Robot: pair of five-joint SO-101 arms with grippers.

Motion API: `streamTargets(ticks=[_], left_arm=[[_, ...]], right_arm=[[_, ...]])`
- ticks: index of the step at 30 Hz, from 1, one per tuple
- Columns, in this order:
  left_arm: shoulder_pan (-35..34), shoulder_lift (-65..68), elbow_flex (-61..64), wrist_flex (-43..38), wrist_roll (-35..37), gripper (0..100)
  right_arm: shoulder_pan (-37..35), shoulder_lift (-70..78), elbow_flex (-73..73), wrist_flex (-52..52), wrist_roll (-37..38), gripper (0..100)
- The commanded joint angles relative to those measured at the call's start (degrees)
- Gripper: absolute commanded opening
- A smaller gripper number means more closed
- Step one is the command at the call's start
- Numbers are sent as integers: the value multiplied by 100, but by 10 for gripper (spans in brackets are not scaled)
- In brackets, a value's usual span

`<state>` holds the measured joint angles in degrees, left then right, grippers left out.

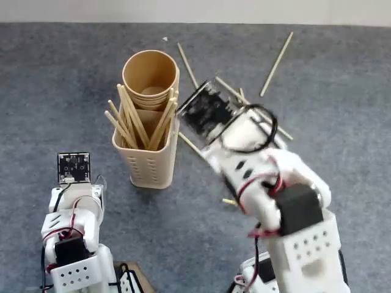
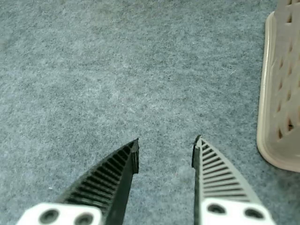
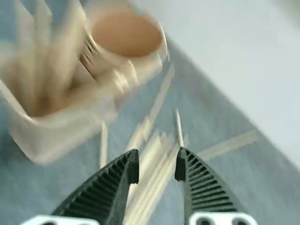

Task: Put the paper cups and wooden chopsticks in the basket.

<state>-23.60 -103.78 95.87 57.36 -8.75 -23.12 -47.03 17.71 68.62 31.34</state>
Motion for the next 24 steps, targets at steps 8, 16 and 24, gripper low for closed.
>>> streamTargets(ticks=[8,16,24], left_arm=[[57,-31,13,-70,-70,213],[57,-31,13,-70,-70,213],[92,-31,13,-70,-70,213]], right_arm=[[1604,2114,1543,-2818,193,138],[1956,4752,-13,-3011,677,138],[2334,6563,-1393,-3002,1081,138]])
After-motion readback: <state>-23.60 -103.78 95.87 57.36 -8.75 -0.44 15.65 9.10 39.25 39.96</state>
